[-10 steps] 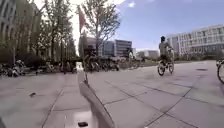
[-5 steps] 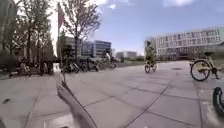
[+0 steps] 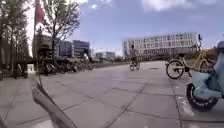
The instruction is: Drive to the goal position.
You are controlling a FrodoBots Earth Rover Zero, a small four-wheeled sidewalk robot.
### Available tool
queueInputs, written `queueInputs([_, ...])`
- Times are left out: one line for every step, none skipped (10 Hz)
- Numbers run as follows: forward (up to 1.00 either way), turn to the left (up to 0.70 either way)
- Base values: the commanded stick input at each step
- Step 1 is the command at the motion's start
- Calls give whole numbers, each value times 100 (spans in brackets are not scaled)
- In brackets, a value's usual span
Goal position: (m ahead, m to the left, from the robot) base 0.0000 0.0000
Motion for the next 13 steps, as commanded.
queueInputs([0,-70])
queueInputs([0,-70])
queueInputs([0,-70])
queueInputs([0,-70])
queueInputs([0,-70])
queueInputs([0,-70])
queueInputs([0,-70])
queueInputs([0,-70])
queueInputs([0,-70])
queueInputs([0,-70])
queueInputs([0,-70])
queueInputs([0,-70])
queueInputs([0,-70])
